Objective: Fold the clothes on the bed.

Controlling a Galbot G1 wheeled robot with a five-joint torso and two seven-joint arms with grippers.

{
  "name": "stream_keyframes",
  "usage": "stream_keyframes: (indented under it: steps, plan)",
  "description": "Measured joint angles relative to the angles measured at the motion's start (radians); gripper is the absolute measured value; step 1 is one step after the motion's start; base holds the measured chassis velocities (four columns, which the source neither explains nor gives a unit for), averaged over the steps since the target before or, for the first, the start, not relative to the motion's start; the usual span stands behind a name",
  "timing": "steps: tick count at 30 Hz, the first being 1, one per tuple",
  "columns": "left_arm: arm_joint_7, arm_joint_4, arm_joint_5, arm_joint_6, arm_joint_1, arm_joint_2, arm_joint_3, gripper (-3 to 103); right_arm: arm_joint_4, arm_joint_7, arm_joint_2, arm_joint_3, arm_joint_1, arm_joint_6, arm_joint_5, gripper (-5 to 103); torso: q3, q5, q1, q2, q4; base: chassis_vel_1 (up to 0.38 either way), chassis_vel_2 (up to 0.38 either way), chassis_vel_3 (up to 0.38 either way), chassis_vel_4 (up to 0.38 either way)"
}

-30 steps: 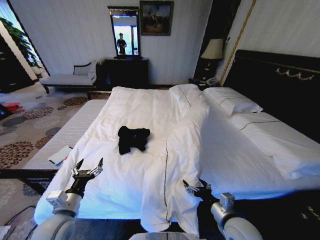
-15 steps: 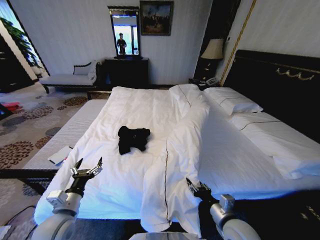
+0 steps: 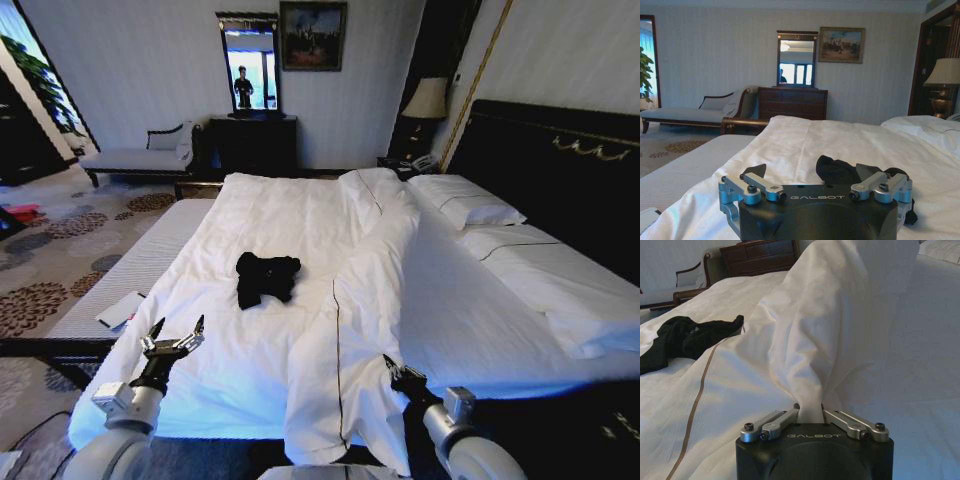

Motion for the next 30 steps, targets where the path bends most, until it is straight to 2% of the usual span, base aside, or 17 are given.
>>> stream_keyframes:
  steps: [6,10,14,28,30]
  plan:
    - [0.000,0.000,0.001,0.000,0.000,0.002,0.001,100,0.024,0.000,-0.012,0.062,-0.025,0.000,0.005,1,0.000,0.0000,0.000,0.000,0.0000,0.000,0.000,0.000,0.000]
    - [0.000,0.003,0.002,0.000,-0.008,0.006,0.010,100,0.009,0.000,-0.055,0.161,-0.010,0.001,0.020,1,0.000,0.0000,0.000,0.000,0.0001,0.000,0.000,0.000,0.000]
    - [-0.001,0.002,0.000,0.000,-0.017,0.007,0.011,100,-0.009,0.009,-0.064,0.228,0.001,0.002,0.061,1,0.000,0.0002,0.000,0.000,0.0001,0.000,0.000,0.000,0.000]
    - [-0.001,0.022,-0.012,-0.011,-0.024,0.010,0.007,100,-0.140,0.014,0.001,0.486,-0.019,0.027,0.075,1,0.000,0.0000,0.000,0.000,-0.0001,0.000,0.000,0.000,0.000]
    - [-0.001,0.028,-0.016,-0.012,-0.029,0.014,0.007,100,-0.181,0.011,0.032,0.544,-0.027,0.042,0.077,1,0.000,0.0001,0.000,0.000,-0.0003,0.000,0.000,0.000,0.000]
